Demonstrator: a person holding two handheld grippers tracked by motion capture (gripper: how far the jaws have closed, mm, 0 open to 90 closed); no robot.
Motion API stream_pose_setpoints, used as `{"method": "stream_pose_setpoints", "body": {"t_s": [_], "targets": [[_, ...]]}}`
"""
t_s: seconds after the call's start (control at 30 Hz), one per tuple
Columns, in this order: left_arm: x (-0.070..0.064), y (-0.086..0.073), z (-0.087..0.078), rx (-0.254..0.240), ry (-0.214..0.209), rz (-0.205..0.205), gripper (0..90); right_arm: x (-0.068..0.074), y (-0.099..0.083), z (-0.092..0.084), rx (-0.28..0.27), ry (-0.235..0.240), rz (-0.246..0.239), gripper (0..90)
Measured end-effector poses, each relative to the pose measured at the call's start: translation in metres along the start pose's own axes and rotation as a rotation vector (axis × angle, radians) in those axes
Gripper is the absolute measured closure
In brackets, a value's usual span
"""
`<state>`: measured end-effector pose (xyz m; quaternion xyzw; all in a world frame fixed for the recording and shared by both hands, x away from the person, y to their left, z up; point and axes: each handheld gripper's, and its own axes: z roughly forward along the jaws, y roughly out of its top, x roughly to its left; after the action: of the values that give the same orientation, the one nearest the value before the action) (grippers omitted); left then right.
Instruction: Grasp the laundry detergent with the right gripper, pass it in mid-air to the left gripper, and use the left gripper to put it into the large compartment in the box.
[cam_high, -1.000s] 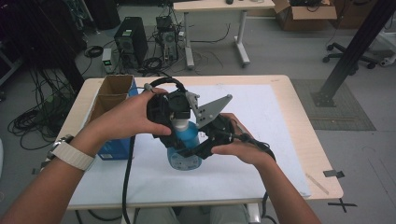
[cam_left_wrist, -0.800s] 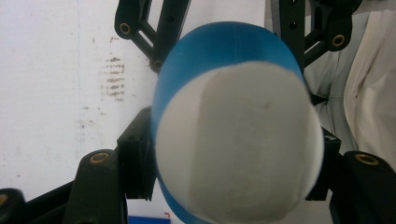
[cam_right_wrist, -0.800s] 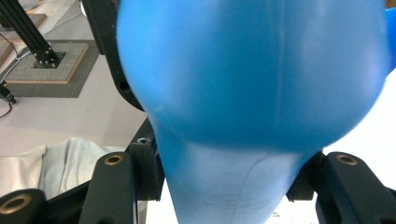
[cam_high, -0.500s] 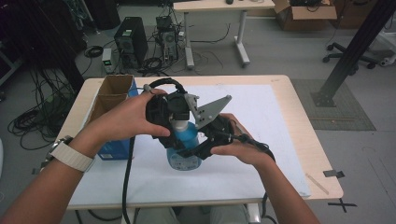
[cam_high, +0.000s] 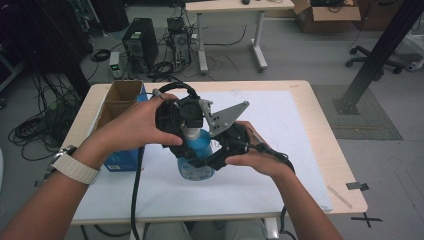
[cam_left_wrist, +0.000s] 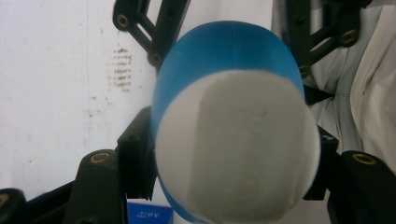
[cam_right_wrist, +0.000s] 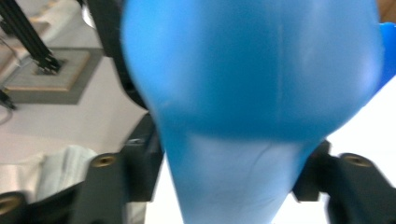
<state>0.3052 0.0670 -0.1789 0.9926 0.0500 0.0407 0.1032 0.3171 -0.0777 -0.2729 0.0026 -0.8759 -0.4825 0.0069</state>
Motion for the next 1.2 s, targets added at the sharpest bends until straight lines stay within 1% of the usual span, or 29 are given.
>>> {"method": "stream_pose_setpoints", "body": {"t_s": [0.03,0.07,0.13,0.2,0.23,0.3,0.37,0.4,0.43,0.47,0.5,0.53,0.57,0.6,0.63,0.67,0.7,0.73,0.77,0.8,0.83,0.9,0.93,0.97,1.03,1.07,1.1,1.17,1.2], "targets": [[0.001,-0.001,0.0,-0.004,0.005,-0.006,37.6,0.0,-0.001,-0.001,-0.008,-0.012,0.006,28.1],[0.002,-0.002,-0.001,-0.009,0.007,-0.017,37.6,0.0,-0.002,-0.003,-0.002,-0.023,0.003,24.3],[0.003,-0.005,-0.002,-0.014,0.012,-0.036,37.6,-0.001,-0.006,-0.006,0.019,-0.023,0.006,19.4],[0.004,-0.006,-0.003,-0.015,0.015,-0.042,37.5,-0.001,-0.01,-0.01,0.034,-0.035,0.016,17.8],[0.006,-0.008,-0.004,-0.008,0.021,-0.059,37.6,-0.002,-0.013,-0.013,0.04,-0.044,0.022,16.8],[0.006,-0.009,-0.004,-0.006,0.026,-0.067,37.5,-0.003,-0.015,-0.016,0.049,-0.054,0.032,15.3],[0.008,-0.01,-0.005,0.01,0.036,-0.088,37.5,-0.004,-0.019,-0.023,0.073,-0.076,0.051,12.5],[0.01,-0.012,-0.008,0.015,0.047,-0.118,37.5,-0.006,-0.022,-0.028,0.092,-0.096,0.056,9.5],[0.01,-0.012,-0.008,0.015,0.047,-0.118,37.5,-0.006,-0.022,-0.028,0.092,-0.096,0.056,9.5],[0.012,-0.014,-0.011,0.017,0.063,-0.155,37.5,-0.007,-0.025,-0.034,0.113,-0.123,0.066,7.2],[0.014,-0.015,-0.014,0.023,0.072,-0.168,37.6,-0.007,-0.027,-0.038,0.124,-0.135,0.072,6.8],[0.014,-0.015,-0.014,0.023,0.072,-0.168,37.6,-0.008,-0.029,-0.042,0.134,-0.147,0.073,6.4],[0.016,-0.016,-0.018,0.027,0.089,-0.204,37.6,-0.008,-0.03,-0.045,0.14,-0.16,0.076,4.8],[0.016,-0.016,-0.018,0.027,0.089,-0.204,37.6,-0.008,-0.03,-0.045,0.14,-0.16,0.076,4.8],[0.017,-0.017,-0.021,0.028,0.097,-0.219,37.6,-0.009,-0.032,-0.049,0.162,-0.178,0.081,4.4],[0.018,-0.018,-0.025,0.029,0.103,-0.237,37.5,-0.01,-0.036,-0.057,0.197,-0.203,0.091,3.9],[0.02,-0.019,-0.028,0.023,0.112,-0.254,37.5,-0.01,-0.036,-0.057,0.197,-0.203,0.091,3.9],[0.024,-0.021,-0.036,0.018,0.128,-0.298,37.5,-0.011,-0.04,-0.065,0.216,-0.222,0.107,4.5],[0.024,-0.021,-0.036,0.018,0.128,-0.298,37.5,-0.012,-0.042,-0.069,0.227,-0.225,0.109,4.6],[0.028,-0.024,-0.043,0.02,0.149,-0.362,37.5,-0.012,-0.043,-0.072,0.243,-0.228,0.081,4.2],[0.028,-0.024,-0.043,0.02,0.149,-0.362,37.5,-0.012,-0.044,-0.076,0.265,-0.231,0.064,4.1],[0.031,-0.027,-0.05,0.022,0.174,-0.412,37.5,-0.012,-0.045,-0.08,0.275,-0.237,0.066,4.0],[0.033,-0.029,-0.054,0.022,0.183,-0.431,37.5,-0.011,-0.046,-0.088,0.293,-0.251,0.072,4.1],[0.034,-0.031,-0.057,0.016,0.19,-0.447,37.5,-0.011,-0.046,-0.092,0.3,-0.259,0.078,4.0],[0.039,-0.035,-0.066,0.009,0.195,-0.492,37.5,-0.01,-0.046,-0.098,0.307,-0.276,0.078,3.4],[0.041,-0.036,-0.069,0.011,0.194,-0.507,37.5,-0.009,-0.047,-0.102,0.31,-0.285,0.085,3.2],[0.041,-0.036,-0.069,0.011,0.194,-0.507,37.4,-0.009,-0.047,-0.102,0.31,-0.285,0.085,3.2],[0.044,-0.038,-0.075,0.01,0.199,-0.544,37.5,-0.008,-0.048,-0.109,0.349,-0.3,0.073,3.0],[0.047,-0.039,-0.082,0.012,0.21,-0.58,37.5,-0.007,-0.049,-0.11,0.357,-0.307,0.072,3.0]]}}
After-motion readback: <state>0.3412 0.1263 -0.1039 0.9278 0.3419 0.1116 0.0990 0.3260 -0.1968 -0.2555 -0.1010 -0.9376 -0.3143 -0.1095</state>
